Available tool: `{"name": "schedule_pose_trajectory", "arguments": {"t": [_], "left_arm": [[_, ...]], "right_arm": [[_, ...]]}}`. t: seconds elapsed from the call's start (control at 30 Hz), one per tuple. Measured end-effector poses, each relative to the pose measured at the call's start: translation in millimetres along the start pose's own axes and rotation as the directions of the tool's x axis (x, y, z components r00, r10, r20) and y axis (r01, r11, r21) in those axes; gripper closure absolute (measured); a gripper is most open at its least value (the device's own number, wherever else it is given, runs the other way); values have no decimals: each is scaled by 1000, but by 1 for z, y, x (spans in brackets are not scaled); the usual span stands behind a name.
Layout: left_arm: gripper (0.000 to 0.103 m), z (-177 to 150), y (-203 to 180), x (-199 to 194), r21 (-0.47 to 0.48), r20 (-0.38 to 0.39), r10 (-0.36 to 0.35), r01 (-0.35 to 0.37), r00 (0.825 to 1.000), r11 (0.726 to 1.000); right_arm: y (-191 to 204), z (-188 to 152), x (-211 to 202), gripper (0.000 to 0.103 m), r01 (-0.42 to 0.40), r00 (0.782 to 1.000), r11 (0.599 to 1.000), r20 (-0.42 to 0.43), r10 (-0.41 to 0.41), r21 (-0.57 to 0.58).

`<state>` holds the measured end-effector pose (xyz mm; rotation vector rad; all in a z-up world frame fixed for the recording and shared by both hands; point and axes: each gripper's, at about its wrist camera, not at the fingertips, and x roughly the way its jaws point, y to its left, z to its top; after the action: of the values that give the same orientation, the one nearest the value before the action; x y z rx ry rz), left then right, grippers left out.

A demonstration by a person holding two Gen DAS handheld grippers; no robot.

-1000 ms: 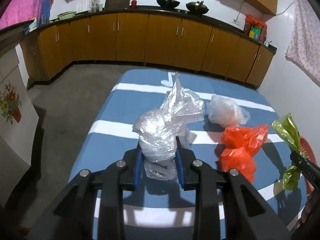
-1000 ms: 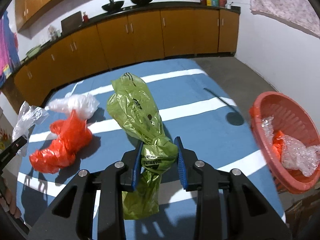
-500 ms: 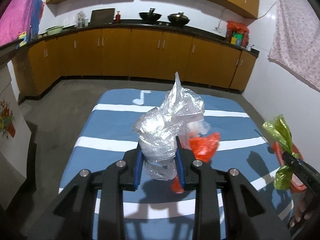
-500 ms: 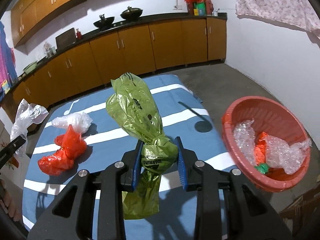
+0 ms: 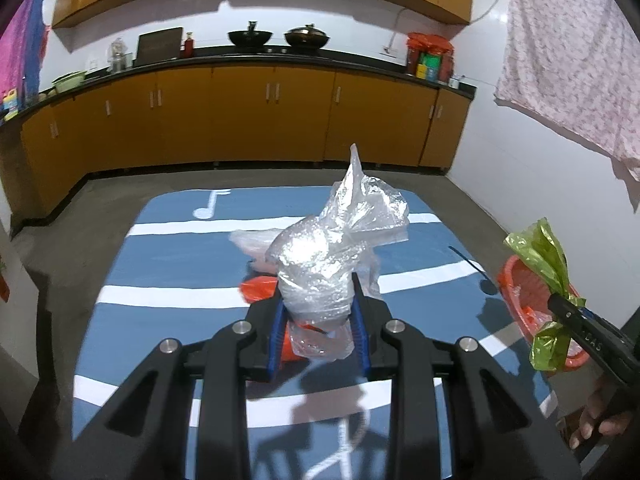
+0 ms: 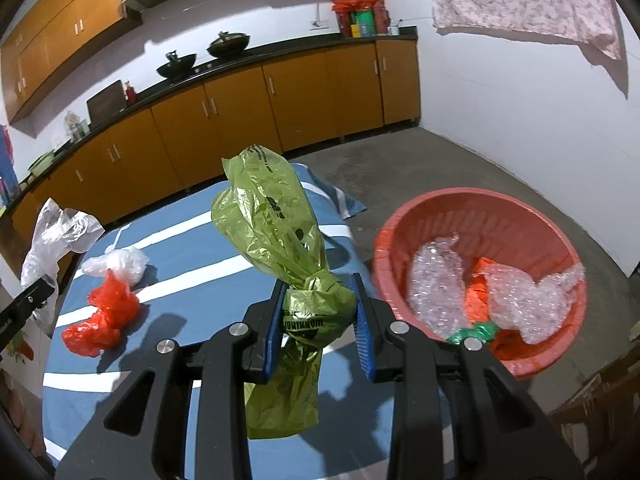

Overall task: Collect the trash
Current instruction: 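Carry the green-yellow bag and clear bag toward the red basket with both tools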

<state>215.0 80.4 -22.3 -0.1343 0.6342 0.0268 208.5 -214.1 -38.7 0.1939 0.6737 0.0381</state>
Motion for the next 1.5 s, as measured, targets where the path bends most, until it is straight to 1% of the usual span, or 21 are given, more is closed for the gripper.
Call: {"name": "schedule_pose_trajectory", "arguments": {"t": [0.33, 0.6, 0.93, 1.13, 1.43, 1.5], "left_arm": [[74, -4, -53, 13, 54, -25, -77, 78, 997, 995], [74, -9, -98, 27, 91, -51, -154, 158, 987, 983], [74, -13, -154, 47, 139, -89, -247, 258, 965, 956], [74, -15, -187, 60, 169, -115, -302, 318, 947, 933], [74, -20, -233, 82, 212, -153, -355, 381, 922, 900], [74, -21, -238, 86, 216, -163, -367, 396, 916, 892]], "right_arm": [[-42, 1, -4, 71, 49, 999, 998, 9, -50, 49], [-69, 2, -5, 71, 101, 995, 992, 13, -102, 71], [-104, 7, -6, 71, 145, 989, 983, 17, -148, 115], [-130, 11, -6, 71, 172, 984, 973, 19, -176, 153], [-165, 14, -2, 71, 211, 976, 952, 9, -218, 220], [-170, 15, 0, 71, 215, 975, 948, 5, -223, 233]]}}
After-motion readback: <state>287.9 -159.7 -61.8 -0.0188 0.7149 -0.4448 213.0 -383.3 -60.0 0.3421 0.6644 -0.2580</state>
